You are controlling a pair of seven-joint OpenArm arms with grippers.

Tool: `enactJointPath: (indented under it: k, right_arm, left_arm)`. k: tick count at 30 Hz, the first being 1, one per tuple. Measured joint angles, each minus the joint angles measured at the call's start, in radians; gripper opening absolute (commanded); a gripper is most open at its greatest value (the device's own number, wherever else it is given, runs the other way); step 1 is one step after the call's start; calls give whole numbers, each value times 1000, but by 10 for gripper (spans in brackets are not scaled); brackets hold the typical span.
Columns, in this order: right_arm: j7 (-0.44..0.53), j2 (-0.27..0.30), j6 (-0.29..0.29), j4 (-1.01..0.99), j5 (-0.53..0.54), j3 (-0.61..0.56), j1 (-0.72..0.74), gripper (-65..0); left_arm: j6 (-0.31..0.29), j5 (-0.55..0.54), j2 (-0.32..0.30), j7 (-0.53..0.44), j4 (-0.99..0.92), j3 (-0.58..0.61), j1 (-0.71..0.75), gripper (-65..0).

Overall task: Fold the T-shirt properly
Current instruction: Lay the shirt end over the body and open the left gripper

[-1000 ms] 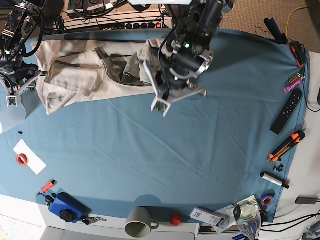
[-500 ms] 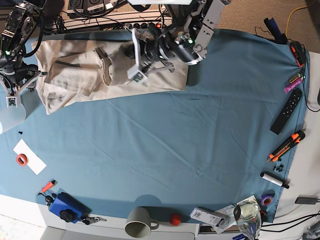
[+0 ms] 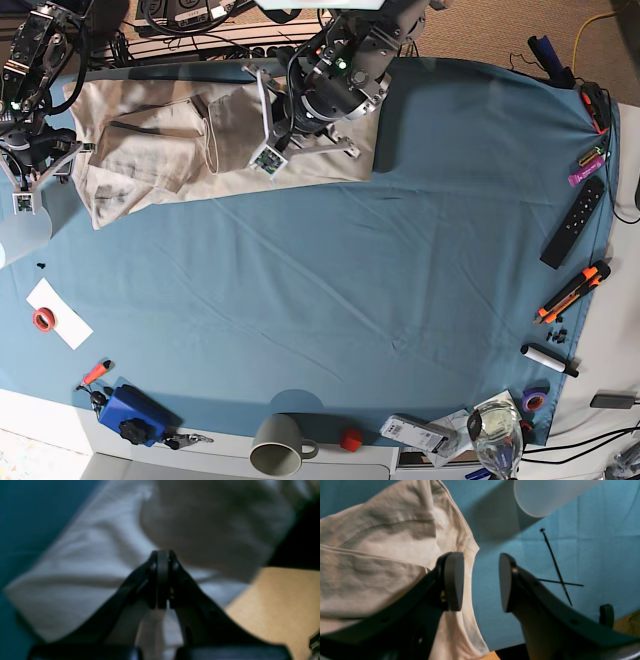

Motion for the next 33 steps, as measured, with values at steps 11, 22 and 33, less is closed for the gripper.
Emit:
enactJointPath:
  k: [11, 22, 33]
  right_arm:
    - [-15, 0, 0, 0, 1, 0, 0, -418]
    - [1, 0, 0, -1, 0, 0, 1, -418]
    - [17, 0, 0, -1, 0, 0, 0, -418]
  left_arm:
    - [-47, -117, 5, -203, -257, 6, -31, -650]
    - [-79, -141, 22, -224, -306, 6, -75, -650]
    - [60, 111, 38, -23, -125, 3, -198, -650]
